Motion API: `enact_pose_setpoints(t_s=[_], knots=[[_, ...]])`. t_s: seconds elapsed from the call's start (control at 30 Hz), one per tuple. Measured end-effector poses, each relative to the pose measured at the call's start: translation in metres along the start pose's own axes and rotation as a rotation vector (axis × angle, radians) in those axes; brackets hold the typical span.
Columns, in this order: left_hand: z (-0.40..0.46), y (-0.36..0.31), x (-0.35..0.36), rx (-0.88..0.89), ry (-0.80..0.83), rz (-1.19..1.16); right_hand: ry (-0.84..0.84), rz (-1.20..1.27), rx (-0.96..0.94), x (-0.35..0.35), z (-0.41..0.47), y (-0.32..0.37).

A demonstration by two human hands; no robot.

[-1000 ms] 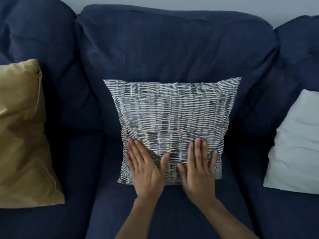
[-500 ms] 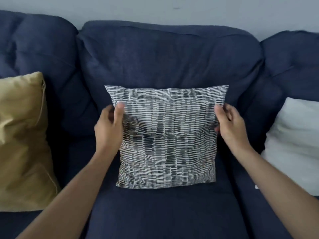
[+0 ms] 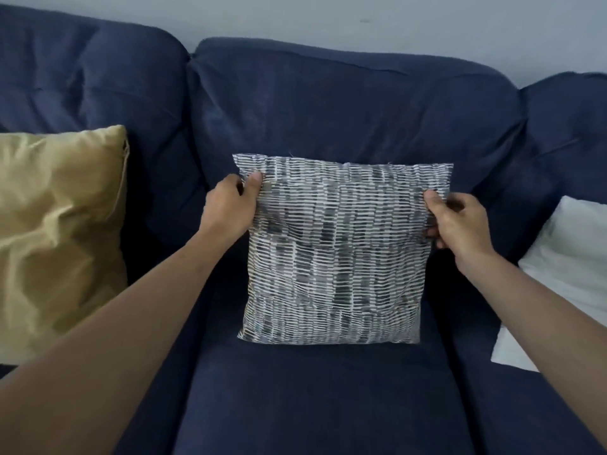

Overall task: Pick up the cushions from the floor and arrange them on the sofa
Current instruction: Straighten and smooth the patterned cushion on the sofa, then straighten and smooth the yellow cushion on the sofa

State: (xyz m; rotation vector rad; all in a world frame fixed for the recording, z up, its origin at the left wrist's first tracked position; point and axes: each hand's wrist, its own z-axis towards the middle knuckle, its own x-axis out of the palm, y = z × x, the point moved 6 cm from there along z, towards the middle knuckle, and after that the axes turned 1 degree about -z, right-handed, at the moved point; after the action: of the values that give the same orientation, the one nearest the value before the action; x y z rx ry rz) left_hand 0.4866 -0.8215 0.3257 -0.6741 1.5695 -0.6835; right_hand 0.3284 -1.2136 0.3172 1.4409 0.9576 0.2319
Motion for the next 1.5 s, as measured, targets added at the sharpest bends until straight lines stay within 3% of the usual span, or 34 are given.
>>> enact_pose_setpoints(t_s=[0.13,0.37,0.87,1.1,1.3,1.5], knots=[[-0.044,0.003,-0.025,0.030,0.086,0.132,-0.113,-0.181,-0.132,-0.024,-0.039,0.021],[-0.136,0.003,-0.083,-0.058,0.185,0.403,0.359,-0.464,-0.217,-0.002,-0.137,0.077],[-0.190,-0.034,-0.328,-0.239,0.123,0.481,0.766,-0.325,-0.289,0.107,-0.274,0.245],[-0.166,0.013,-0.409,-0.271,0.112,0.474,0.772,-0.296,-0.233,0.166,-0.305,0.286],[-0.092,0.108,-0.447,-0.255,0.146,0.508,0.690,-0.296,-0.090,0.252,-0.315,0.277],[0.003,0.207,-0.471,-0.224,0.167,0.394,0.573,-0.217,0.131,0.344,-0.306,0.248]])
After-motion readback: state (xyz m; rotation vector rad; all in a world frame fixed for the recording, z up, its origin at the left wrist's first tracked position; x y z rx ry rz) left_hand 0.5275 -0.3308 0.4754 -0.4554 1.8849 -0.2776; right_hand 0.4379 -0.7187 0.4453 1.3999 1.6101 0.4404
